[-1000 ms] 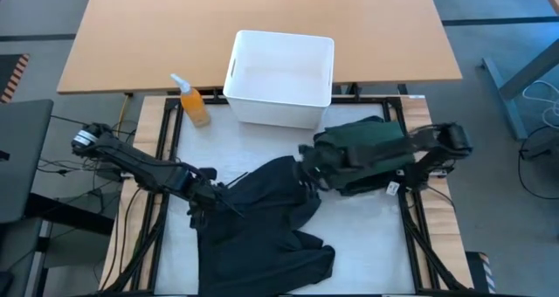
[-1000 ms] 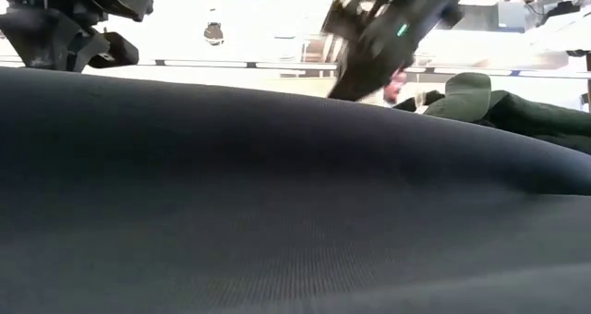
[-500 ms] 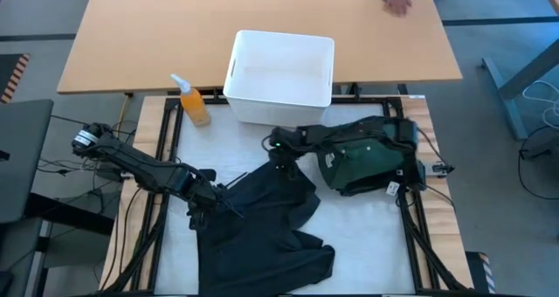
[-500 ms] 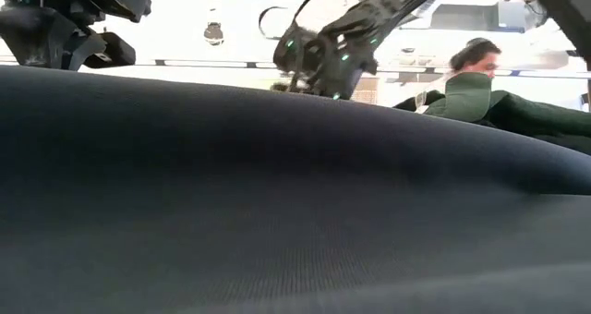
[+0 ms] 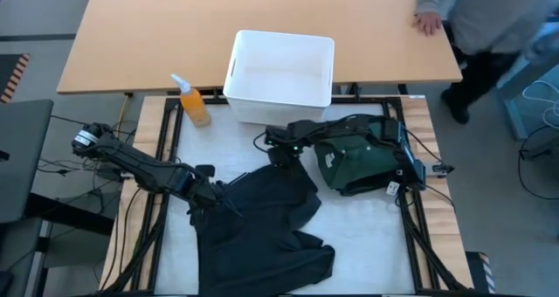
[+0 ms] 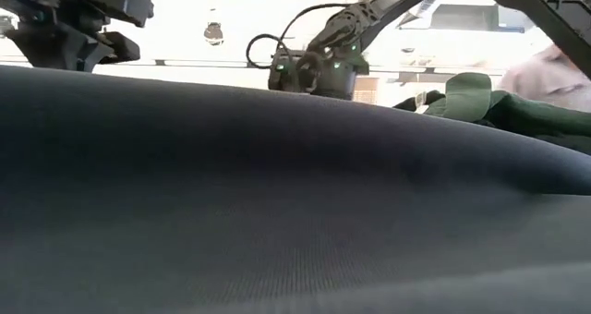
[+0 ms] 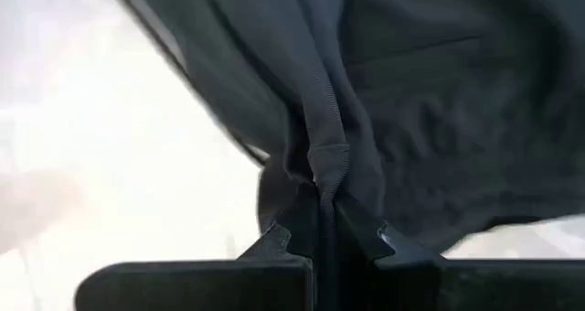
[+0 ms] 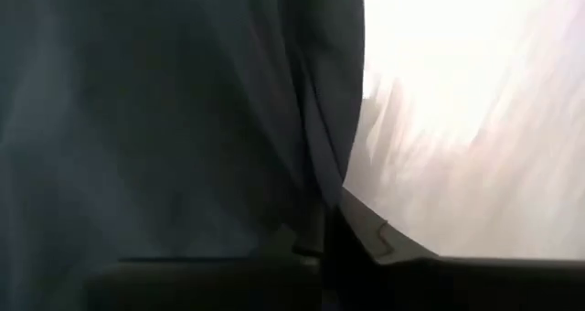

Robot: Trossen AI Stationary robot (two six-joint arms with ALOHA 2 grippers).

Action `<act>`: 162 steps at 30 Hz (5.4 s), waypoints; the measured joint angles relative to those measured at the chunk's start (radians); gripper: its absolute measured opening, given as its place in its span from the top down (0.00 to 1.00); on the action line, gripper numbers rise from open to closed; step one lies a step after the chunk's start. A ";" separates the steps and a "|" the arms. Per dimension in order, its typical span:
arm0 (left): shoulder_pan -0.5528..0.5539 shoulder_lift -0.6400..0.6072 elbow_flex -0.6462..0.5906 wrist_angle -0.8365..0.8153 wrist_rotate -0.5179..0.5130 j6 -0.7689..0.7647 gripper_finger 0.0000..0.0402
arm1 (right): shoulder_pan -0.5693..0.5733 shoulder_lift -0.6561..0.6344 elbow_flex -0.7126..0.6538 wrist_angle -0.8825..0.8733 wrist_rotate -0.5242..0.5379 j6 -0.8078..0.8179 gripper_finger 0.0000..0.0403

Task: Fold laundry
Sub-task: Fold the black shorts

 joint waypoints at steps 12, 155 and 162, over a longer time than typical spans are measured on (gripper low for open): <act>0.017 -0.134 0.072 -0.134 -0.268 0.045 1.00 | 0.103 -0.414 -0.005 -0.292 0.164 0.132 0.95; -0.077 -0.073 -0.496 1.216 -0.581 -0.048 0.80 | 0.580 -0.215 -0.297 0.056 0.240 0.044 0.94; -0.058 0.136 -0.598 1.735 -0.631 -0.045 0.91 | 0.627 -0.255 -0.071 -0.153 0.005 0.154 0.96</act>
